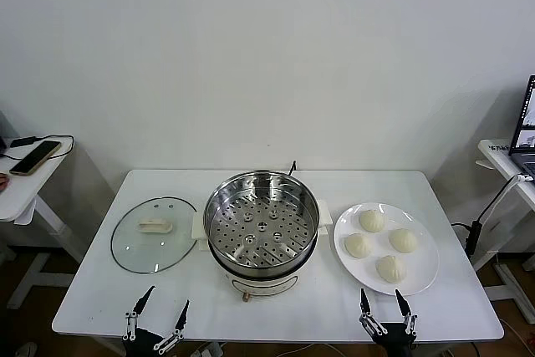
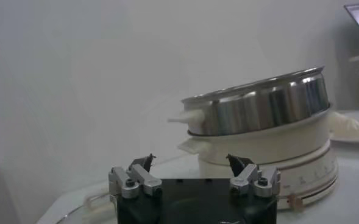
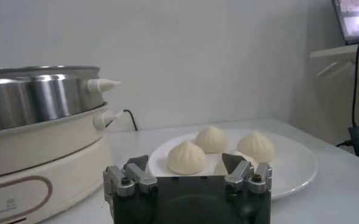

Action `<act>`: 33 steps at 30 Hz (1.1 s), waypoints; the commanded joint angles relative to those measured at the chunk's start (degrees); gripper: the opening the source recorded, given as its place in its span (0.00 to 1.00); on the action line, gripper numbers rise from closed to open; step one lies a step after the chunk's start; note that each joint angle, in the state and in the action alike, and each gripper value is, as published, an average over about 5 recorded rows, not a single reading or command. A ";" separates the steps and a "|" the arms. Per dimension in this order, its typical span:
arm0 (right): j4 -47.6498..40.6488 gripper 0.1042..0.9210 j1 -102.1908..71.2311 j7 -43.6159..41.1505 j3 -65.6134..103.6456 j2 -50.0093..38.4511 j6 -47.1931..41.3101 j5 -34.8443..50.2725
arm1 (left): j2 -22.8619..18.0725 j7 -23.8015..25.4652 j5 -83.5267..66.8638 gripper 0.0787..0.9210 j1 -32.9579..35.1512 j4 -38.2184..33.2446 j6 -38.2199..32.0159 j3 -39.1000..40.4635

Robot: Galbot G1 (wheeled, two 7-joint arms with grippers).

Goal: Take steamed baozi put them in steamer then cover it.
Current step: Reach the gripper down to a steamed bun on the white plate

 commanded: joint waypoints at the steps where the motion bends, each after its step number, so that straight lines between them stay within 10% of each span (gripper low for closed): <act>1: 0.64 0.88 0.48 1.67 0.04 0.27 -1.67 -0.93 | 0.00 -0.10 0.16 0.88 0.33 -0.72 -0.31 0.24; 10: 0.12 0.88 19.63 4.91 2.01 -8.94 -14.42 7.77 | 0.39 -1.38 1.29 0.88 0.30 -3.56 0.02 1.51; 20: -19.76 0.88 53.83 2.08 -13.52 -23.79 -22.35 28.23 | 0.95 -2.23 1.50 0.88 -0.37 -5.18 0.37 2.66; 33: -44.84 0.88 88.93 -60.43 -48.50 -34.80 -26.39 18.45 | 1.09 -2.70 1.62 0.88 -1.31 -5.14 0.47 3.82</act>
